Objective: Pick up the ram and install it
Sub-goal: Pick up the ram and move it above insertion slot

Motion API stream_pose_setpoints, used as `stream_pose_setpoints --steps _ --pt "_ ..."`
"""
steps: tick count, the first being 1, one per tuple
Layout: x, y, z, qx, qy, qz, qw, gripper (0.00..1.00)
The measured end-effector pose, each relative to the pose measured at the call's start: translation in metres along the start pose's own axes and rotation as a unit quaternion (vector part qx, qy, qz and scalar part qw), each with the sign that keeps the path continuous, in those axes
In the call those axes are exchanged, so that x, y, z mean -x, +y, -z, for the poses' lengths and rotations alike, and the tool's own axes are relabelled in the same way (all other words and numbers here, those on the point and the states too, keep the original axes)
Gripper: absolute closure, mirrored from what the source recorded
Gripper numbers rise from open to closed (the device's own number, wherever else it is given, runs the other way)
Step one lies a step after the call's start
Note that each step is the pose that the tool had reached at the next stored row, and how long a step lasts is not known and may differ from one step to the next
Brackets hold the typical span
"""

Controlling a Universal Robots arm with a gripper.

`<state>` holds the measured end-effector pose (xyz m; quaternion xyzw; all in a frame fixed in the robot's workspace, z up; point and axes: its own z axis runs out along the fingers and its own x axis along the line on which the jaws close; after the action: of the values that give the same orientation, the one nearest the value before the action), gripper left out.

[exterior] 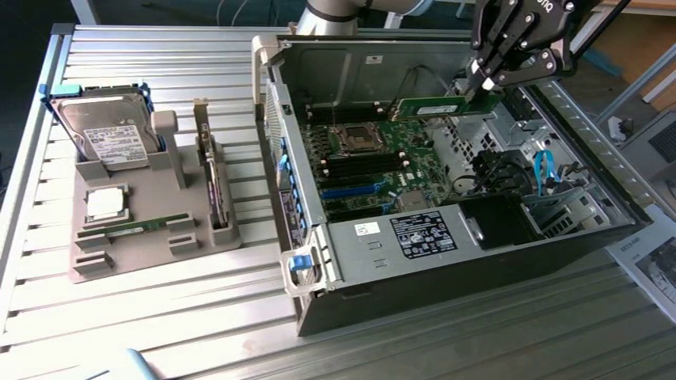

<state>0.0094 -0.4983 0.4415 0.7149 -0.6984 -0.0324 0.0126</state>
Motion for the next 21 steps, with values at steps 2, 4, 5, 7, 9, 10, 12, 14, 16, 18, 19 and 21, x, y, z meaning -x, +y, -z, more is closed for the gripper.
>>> stream_pose_setpoints --steps 2,4,5,7,9,10,12,14,16,18,19,21 --pt "0.0 0.0009 0.0 -0.0064 0.0002 0.0 1.0 0.88" --pt "0.0 0.0017 -0.0001 -0.0127 0.0004 0.001 0.9999 0.88" --pt "0.0001 0.0022 -0.0001 -0.0161 0.0005 0.001 0.9999 0.88" --pt "0.0001 0.0028 -0.0001 -0.0208 0.0006 0.001 0.9998 0.88" --pt "0.0001 0.0035 -0.0002 -0.0258 0.0007 0.002 0.9997 0.88" --pt "0.0001 0.004 -0.0002 -0.0291 0.0008 0.002 0.9996 0.88" --pt "0.0001 0.0048 -0.0003 -0.0363 0.001 0.003 0.9993 0.88" --pt "0.0001 0.0048 -0.0003 -0.0364 0.001 0.003 0.9993 0.88" --pt "0.0001 0.0048 -0.0003 -0.0364 0.001 0.003 0.9993 0.88" --pt "0.0001 0.0048 -0.0003 -0.0364 0.001 0.003 0.9993 0.88" --pt "0.0001 0.0048 -0.0003 -0.0363 0.001 0.003 0.9993 0.88" --pt "0.0001 0.0042 -0.0001 -0.0348 0.0011 0.002 0.9994 0.88"
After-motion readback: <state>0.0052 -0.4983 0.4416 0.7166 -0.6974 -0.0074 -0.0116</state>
